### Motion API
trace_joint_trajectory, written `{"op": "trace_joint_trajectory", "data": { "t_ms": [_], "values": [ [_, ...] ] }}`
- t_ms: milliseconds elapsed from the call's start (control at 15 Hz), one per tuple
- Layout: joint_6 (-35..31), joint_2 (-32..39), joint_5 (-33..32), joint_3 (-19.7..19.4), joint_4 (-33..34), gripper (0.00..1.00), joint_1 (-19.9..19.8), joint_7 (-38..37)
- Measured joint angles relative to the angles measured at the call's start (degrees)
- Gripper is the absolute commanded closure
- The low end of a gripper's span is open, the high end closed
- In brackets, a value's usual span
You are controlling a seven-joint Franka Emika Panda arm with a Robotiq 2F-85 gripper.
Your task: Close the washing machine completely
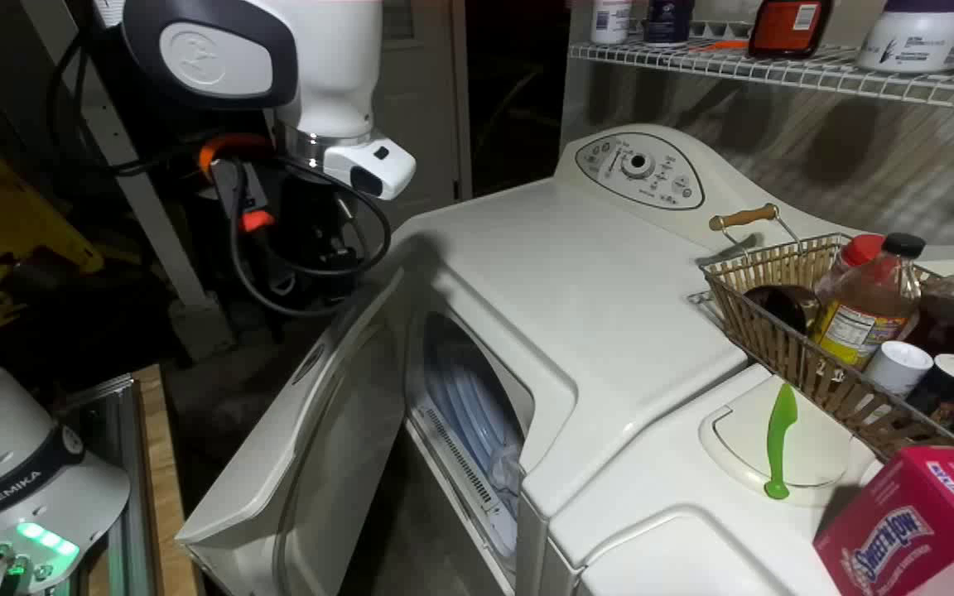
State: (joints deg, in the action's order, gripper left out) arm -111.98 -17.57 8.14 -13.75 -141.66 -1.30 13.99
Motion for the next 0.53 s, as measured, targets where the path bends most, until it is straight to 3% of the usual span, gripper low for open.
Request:
{"op": "trace_joint_trajectory", "data": {
  "t_ms": [400,533],
  "values": [
    [-0.40,0.00,0.00,0.28,-0.06,0.00,-0.25,-0.83],
    [-4.59,-0.04,-0.15,1.56,-1.13,0.00,-1.23,-3.98]
  ]
}}
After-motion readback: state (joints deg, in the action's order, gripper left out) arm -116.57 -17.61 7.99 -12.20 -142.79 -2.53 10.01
